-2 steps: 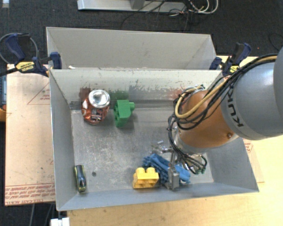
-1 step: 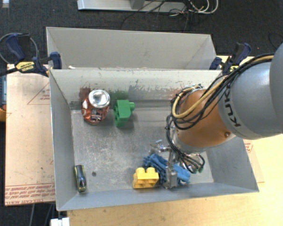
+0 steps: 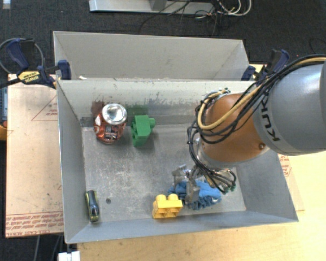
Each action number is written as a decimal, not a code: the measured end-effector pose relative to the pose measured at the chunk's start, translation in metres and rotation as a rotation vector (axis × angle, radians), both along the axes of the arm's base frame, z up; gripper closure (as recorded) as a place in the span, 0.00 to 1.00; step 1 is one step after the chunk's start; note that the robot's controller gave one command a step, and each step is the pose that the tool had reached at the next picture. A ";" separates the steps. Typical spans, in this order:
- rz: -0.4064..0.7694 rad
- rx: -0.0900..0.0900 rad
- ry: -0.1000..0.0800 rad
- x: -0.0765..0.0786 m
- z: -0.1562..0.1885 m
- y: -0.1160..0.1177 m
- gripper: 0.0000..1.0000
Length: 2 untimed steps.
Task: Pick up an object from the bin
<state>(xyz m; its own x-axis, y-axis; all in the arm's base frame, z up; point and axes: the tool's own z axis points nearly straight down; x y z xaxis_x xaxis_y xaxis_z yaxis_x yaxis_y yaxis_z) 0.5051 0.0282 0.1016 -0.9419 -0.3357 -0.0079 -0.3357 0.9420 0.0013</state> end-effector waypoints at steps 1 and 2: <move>0.000 0.000 0.000 0.000 0.000 0.000 1.00; 0.195 -0.001 -0.005 -0.018 -0.011 0.013 1.00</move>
Offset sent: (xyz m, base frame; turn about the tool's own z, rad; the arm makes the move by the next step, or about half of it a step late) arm -0.0197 0.0134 -0.0119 -0.2010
